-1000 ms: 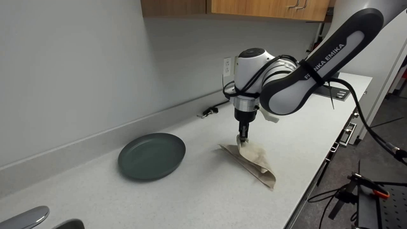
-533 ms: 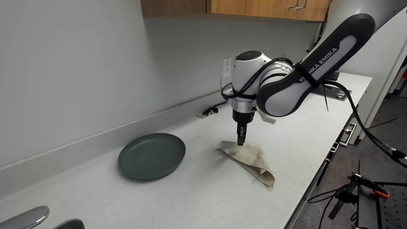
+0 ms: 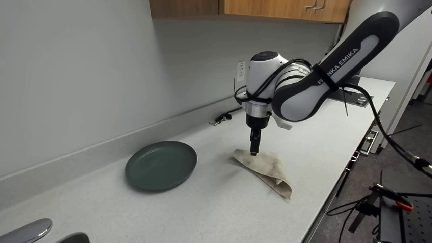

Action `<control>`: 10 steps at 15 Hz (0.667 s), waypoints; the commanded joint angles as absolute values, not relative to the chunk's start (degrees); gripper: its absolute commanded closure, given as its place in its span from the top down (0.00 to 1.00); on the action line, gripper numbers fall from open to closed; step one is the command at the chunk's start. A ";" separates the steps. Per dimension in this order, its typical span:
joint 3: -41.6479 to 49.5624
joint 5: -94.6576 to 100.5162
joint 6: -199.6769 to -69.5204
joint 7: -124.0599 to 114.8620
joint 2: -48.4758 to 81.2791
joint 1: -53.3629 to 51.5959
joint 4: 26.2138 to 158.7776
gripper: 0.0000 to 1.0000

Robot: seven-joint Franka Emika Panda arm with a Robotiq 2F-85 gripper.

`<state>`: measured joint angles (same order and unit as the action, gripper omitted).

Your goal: Fold the towel in triangles twice

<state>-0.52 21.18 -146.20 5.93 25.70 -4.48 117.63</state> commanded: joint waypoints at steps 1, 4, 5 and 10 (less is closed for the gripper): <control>-0.67 18.72 -147.08 5.87 21.20 -3.94 121.46 1.00; -0.46 16.95 -146.81 5.95 16.89 -3.01 125.87 1.00; -0.28 16.56 -147.03 5.77 15.26 -2.73 127.85 1.00; -0.73 12.57 -147.94 6.07 4.61 -1.26 139.18 1.00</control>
<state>-0.18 15.54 -146.27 5.85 13.18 -2.18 130.71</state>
